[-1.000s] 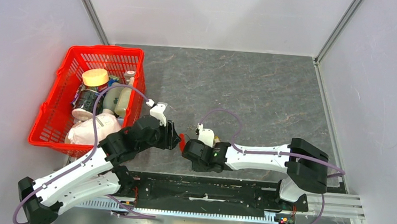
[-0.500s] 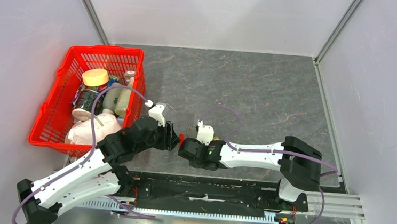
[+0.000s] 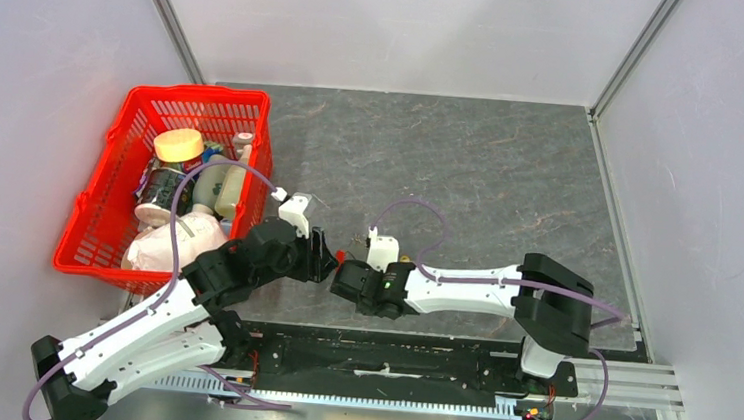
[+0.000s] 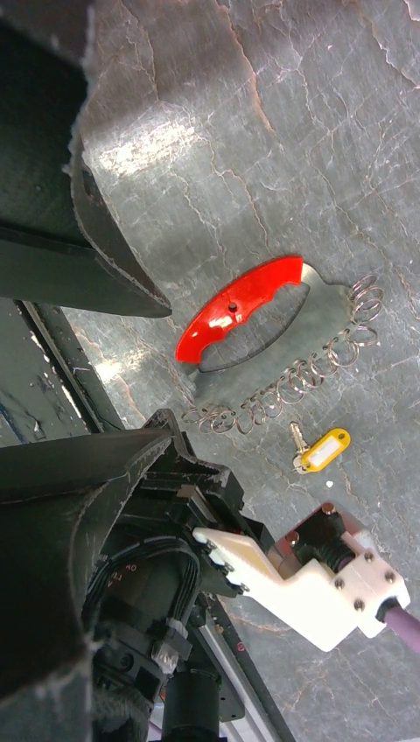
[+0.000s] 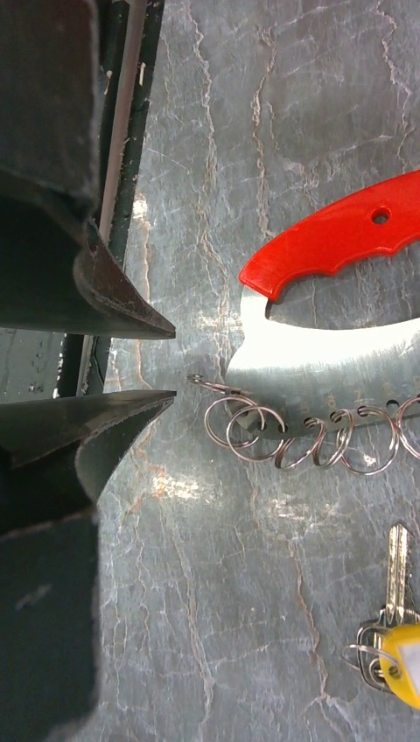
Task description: Put the keys on the keyring
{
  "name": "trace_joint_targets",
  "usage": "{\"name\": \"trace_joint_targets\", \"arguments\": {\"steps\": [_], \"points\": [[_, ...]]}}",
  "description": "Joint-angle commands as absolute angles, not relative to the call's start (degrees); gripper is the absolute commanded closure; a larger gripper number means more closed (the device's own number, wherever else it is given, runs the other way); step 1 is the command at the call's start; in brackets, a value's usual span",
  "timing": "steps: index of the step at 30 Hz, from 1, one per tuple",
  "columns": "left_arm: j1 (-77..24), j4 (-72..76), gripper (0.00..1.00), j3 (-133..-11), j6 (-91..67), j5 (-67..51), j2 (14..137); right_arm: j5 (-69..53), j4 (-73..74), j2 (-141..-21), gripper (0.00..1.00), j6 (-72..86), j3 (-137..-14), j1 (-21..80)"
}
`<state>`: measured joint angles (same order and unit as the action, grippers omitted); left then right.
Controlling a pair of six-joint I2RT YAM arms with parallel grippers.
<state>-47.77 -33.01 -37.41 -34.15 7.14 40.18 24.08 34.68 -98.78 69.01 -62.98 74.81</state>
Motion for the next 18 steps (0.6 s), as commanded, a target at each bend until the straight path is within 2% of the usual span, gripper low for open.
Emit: {"name": "trace_joint_targets", "arguments": {"steps": [1, 18], "points": [[-48.08, -32.52, 0.43, -37.92, -33.95, 7.10, 39.48, 26.84, 35.77, -100.65, 0.65, 69.68, -65.88, 75.03], [-48.08, -32.26, 0.43, -38.57, -33.57, 6.67, 40.76, 26.91, 35.86, -102.14, 0.69, 69.01, -66.49, 73.57]]}}
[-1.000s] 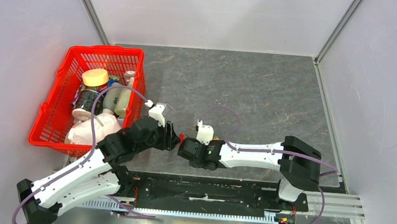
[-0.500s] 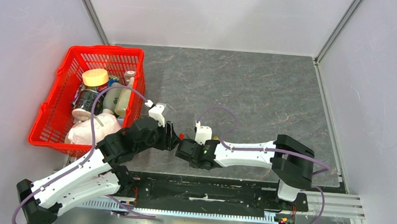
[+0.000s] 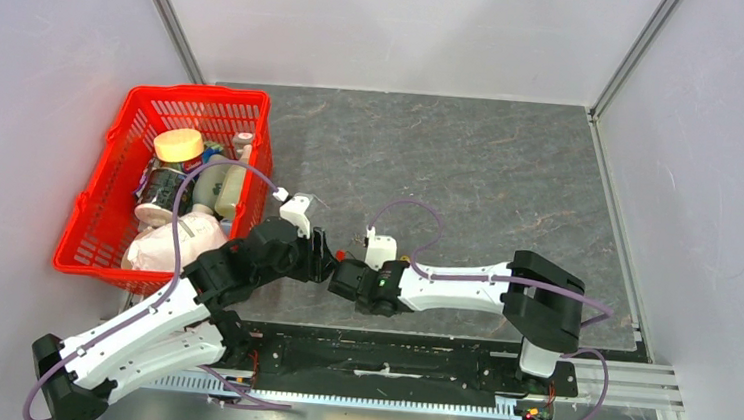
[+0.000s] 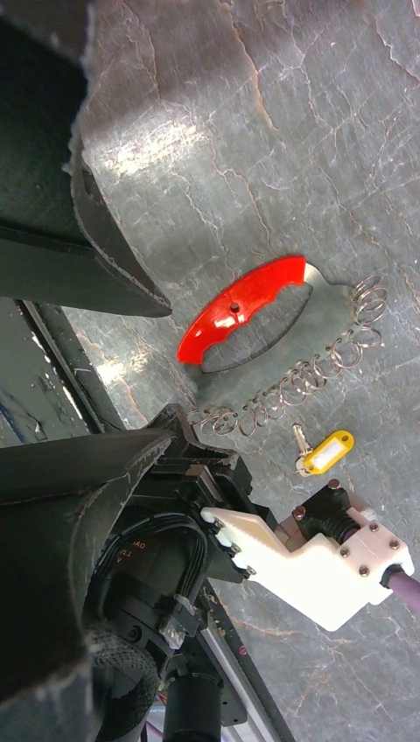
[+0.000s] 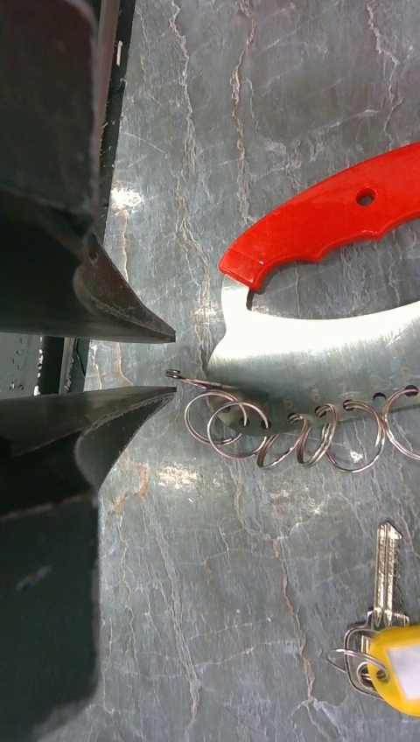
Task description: Put the keys on the keyring
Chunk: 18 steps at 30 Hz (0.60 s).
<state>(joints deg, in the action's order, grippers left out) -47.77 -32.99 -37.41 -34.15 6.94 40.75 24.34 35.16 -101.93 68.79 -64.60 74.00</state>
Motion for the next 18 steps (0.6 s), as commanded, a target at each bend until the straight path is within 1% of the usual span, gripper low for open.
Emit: {"name": "trace_joint_targets", "arguments": {"steps": [1, 6, 18], "points": [[-48.08, -32.26, 0.43, -38.63, -33.49, 6.53, 40.72, 27.01, 35.84, -102.11, 0.69, 69.04, -66.49, 73.48], [-48.08, -32.26, 0.43, -38.55, -33.53, 6.14, 40.70, 27.22, 35.90, -102.19, 0.71, 68.56, -66.71, 72.99], [-48.08, -32.30, 0.43, -37.95, -33.88, 6.12, 39.26, 27.04, 36.04, -104.21, 0.81, 68.53, -67.58, 72.95]]}}
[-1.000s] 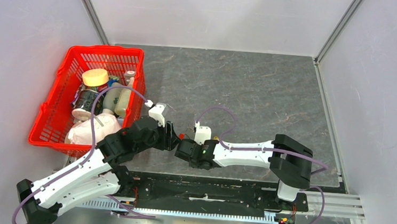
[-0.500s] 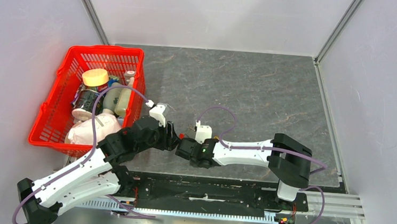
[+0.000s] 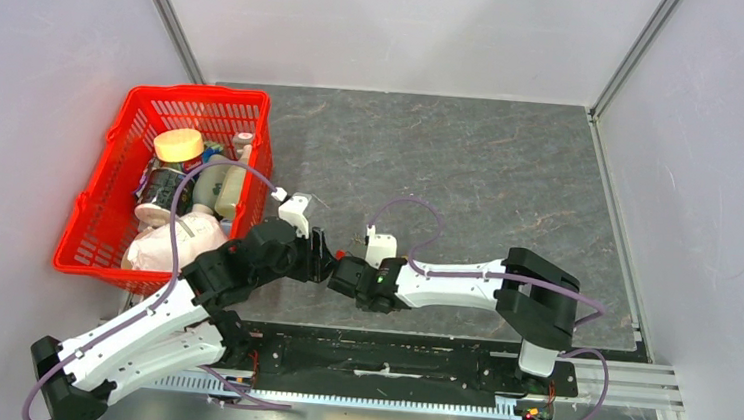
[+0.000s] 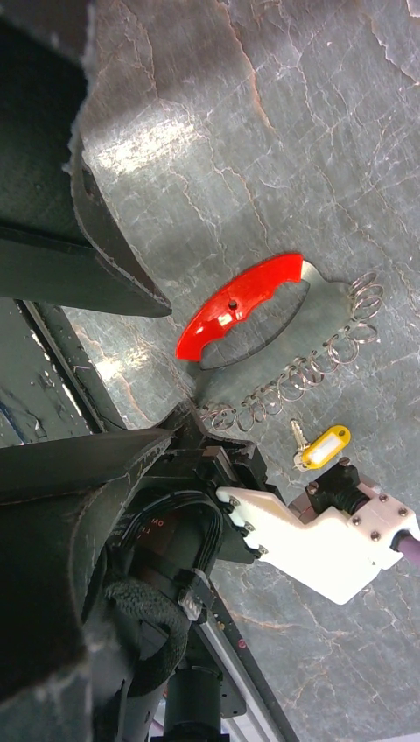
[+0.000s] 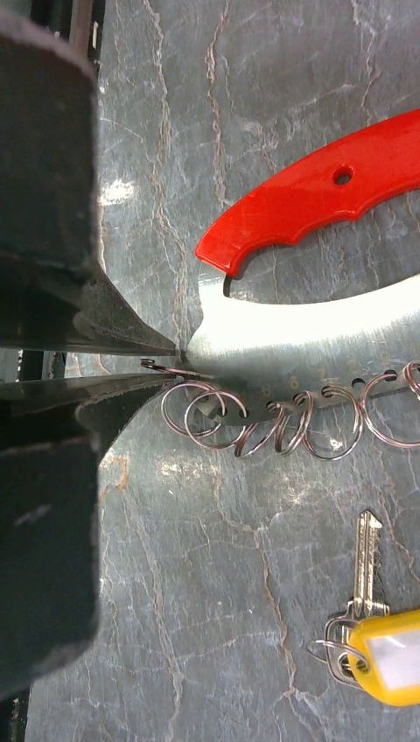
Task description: Put the keys on the keyring
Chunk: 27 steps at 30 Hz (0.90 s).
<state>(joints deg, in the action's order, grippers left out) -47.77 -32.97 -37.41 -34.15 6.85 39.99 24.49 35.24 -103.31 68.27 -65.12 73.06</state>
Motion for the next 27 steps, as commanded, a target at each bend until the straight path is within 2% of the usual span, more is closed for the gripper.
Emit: {"name": "trace_joint_targets", "arguments": {"steps": [1, 10, 16, 21, 27], "points": [[-48.08, -32.30, 0.42, -38.03, -33.82, 6.14, 39.29, 26.91, 36.04, -104.23, 0.83, 68.55, -67.67, 72.95], [-48.07, -32.08, 0.43, -38.06, -33.80, 5.94, 39.91, 28.01, 37.87, -102.21, 1.00, 68.59, -67.34, 72.95], [-48.08, -32.07, 0.43, -38.79, -33.49, 5.08, 39.64, 28.04, 38.15, -98.12, 1.00, 63.60, -66.95, 73.19], [-48.07, -31.77, 0.42, -40.90, -33.04, -1.62, 38.87, 27.49, 37.83, -91.86, 1.00, 55.19, -66.00, 73.47], [-48.08, -31.42, 0.42, -43.76, -32.72, -6.89, 36.88, 21.17, 37.77, -84.35, 1.00, 42.12, -66.47, 73.45]]}}
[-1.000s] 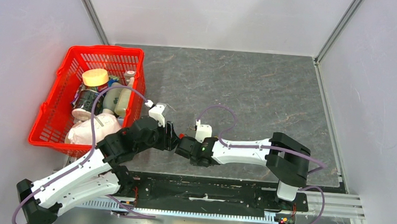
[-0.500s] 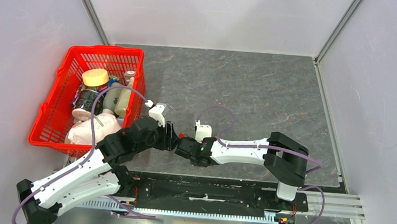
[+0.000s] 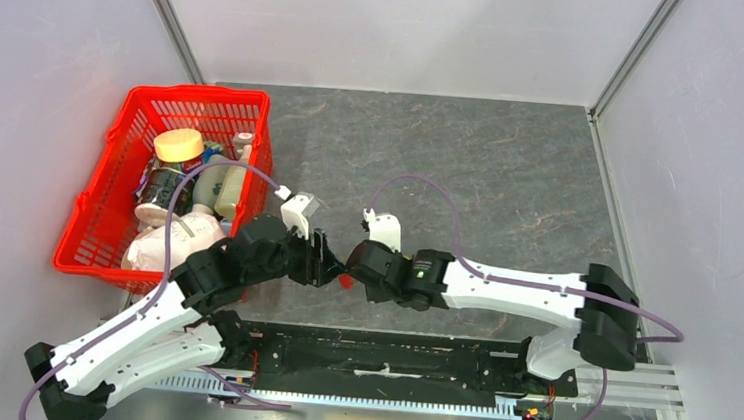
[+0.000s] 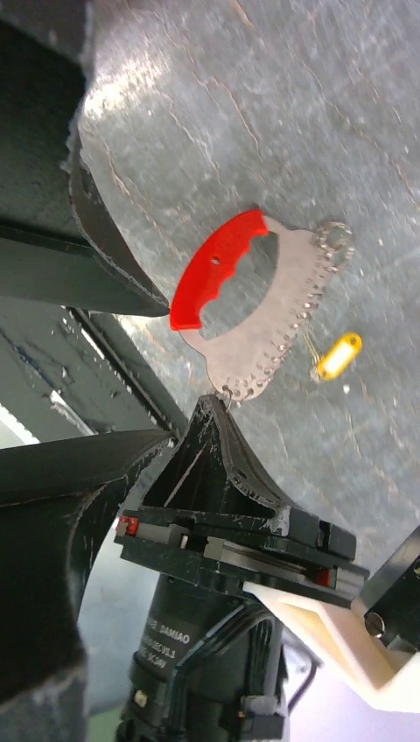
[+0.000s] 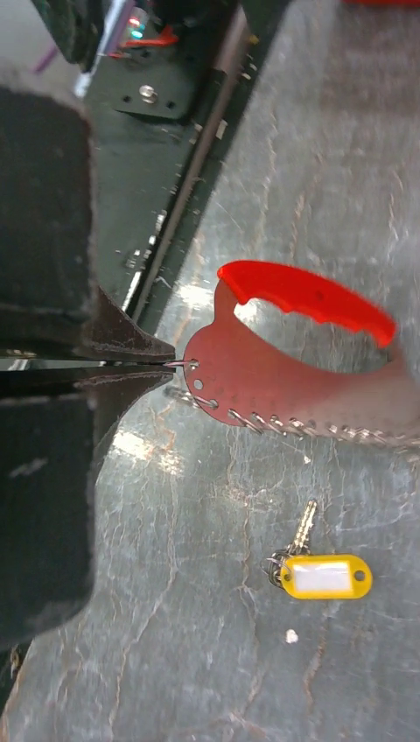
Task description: Put the keys on the keyring
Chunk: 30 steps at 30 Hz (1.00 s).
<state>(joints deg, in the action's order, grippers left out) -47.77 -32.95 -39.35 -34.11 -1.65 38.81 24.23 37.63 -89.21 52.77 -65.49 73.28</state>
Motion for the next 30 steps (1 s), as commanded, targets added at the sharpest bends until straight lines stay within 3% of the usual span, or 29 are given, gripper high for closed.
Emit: {"name": "trace_joint_targets", "arguments": {"steps": [1, 14, 30], "points": [[-48.05, -31.39, 0.42, -44.36, -32.26, -7.55, 36.75, 19.88, 38.22, -83.60, 1.00, 40.25, -67.13, 73.48], [-48.08, -25.02, 0.42, -48.33, -32.85, -21.66, 35.49, 1.98, 51.49, -75.37, 1.00, 22.55, -77.96, 73.48], [-48.07, -7.50, 0.42, -45.44, -38.21, -36.72, 31.11, -12.81, 57.01, -71.34, 1.00, 15.48, -89.24, 73.48]]}}
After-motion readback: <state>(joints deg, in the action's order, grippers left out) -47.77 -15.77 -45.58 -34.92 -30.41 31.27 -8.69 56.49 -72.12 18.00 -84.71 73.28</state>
